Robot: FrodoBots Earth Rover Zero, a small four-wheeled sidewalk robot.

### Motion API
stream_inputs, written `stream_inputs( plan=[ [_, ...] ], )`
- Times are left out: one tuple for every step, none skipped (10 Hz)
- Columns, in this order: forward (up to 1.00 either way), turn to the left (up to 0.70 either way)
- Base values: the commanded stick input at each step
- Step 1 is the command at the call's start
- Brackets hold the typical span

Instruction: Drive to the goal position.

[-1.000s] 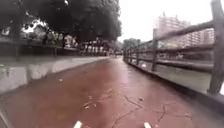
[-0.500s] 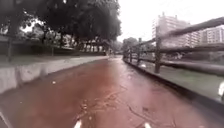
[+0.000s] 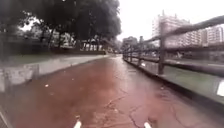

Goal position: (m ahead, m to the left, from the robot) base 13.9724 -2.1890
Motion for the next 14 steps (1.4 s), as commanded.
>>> stream_inputs(
  plan=[
    [0.5, 0.0],
    [0.5, 0.0],
    [0.5, 0.0],
    [0.5, 0.25],
    [0.5, 0.5],
    [0.5, 0.5],
    [0.5, 0.5],
    [0.5, 0.45],
    [0.5, 0.3],
    [0.5, 0.11],
    [0.5, 0.0],
    [0.5, 0.0],
    [0.5, 0.0],
    [0.5, 0.0]
  ],
)
